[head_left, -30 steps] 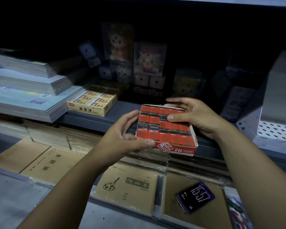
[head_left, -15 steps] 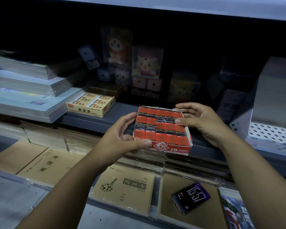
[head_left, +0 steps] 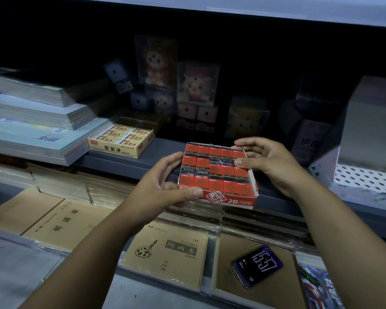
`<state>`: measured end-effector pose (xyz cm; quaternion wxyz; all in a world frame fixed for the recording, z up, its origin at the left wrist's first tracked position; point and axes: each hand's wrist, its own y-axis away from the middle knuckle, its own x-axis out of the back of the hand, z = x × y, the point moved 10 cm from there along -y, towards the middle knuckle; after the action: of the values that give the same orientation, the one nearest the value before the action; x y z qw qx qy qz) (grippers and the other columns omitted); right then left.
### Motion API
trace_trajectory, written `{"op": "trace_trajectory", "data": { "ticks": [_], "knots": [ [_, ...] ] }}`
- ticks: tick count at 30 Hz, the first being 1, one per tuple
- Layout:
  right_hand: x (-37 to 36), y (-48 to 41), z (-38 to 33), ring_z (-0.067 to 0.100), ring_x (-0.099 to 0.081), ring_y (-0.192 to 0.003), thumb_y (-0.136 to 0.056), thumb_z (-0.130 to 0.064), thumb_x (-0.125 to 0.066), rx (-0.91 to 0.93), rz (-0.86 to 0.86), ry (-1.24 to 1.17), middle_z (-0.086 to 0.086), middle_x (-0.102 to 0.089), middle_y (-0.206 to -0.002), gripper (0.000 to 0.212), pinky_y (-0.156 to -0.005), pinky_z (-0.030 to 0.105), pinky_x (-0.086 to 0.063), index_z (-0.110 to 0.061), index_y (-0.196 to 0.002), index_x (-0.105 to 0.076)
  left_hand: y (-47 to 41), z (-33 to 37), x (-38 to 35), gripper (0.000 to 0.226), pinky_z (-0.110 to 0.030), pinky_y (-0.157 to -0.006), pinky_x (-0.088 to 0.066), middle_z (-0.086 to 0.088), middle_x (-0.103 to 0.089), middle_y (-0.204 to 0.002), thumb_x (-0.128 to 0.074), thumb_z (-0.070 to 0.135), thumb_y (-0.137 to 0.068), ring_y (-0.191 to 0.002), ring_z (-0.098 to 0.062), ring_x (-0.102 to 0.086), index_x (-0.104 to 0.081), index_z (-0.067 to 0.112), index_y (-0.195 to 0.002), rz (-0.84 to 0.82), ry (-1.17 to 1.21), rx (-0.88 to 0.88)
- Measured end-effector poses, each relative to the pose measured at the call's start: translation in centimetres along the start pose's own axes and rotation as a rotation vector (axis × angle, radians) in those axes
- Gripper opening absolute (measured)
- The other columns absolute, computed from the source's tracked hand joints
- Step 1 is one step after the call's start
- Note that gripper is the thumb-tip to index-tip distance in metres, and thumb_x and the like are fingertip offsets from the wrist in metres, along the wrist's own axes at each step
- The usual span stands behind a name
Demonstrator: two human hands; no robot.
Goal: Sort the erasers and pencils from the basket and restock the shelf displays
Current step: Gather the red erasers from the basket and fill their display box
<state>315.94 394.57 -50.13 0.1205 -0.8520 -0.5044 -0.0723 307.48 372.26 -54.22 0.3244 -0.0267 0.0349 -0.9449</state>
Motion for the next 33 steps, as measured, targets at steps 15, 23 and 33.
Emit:
{"op": "trace_trajectory", "data": {
  "ticks": [15, 23, 33],
  "knots": [
    [-5.0, 3.2, -5.3, -0.006, -0.057, -0.072, -0.08, -0.033, -0.083, 0.26, 0.021, 0.607, -0.012, -0.064, -0.08, 0.01, -0.059, 0.009, -0.04, -0.028, -0.077, -0.075, 1.1, 0.4, 0.4, 0.084, -0.04, -0.078, -0.063, 0.014, -0.069, -0.127, -0.084, 0.017, -0.071, -0.098, -0.026, -0.076, -0.048, 0.027, -0.146, 0.053, -0.007, 0.01],
    [-6.5, 3.4, -4.9, 0.003, -0.064, -0.073, -0.084, -0.032, -0.081, 0.18, 0.089, 0.61, -0.012, -0.068, -0.08, 0.009, -0.065, 0.024, -0.053, -0.025, -0.079, -0.077, 1.7, 0.4, 0.6, 0.083, -0.039, -0.082, -0.059, -0.01, -0.079, -0.103, -0.081, 0.016, -0.074, -0.095, -0.026, -0.076, -0.045, 0.027, -0.148, 0.049, -0.011, 0.027],
    [-6.4, 3.9, -4.7, 0.001, -0.06, -0.071, -0.086, -0.032, -0.078, 0.202, 0.081, 0.639, -0.01, -0.067, -0.085, 0.008, -0.062, 0.018, -0.045, -0.025, -0.089, -0.077, 1.7, 0.7, 0.4, 0.083, -0.034, -0.078, -0.061, -0.009, -0.079, -0.101, -0.08, 0.017, -0.075, -0.094, -0.024, -0.076, -0.045, 0.028, -0.15, 0.054, -0.051, 0.032]
  ]
}}
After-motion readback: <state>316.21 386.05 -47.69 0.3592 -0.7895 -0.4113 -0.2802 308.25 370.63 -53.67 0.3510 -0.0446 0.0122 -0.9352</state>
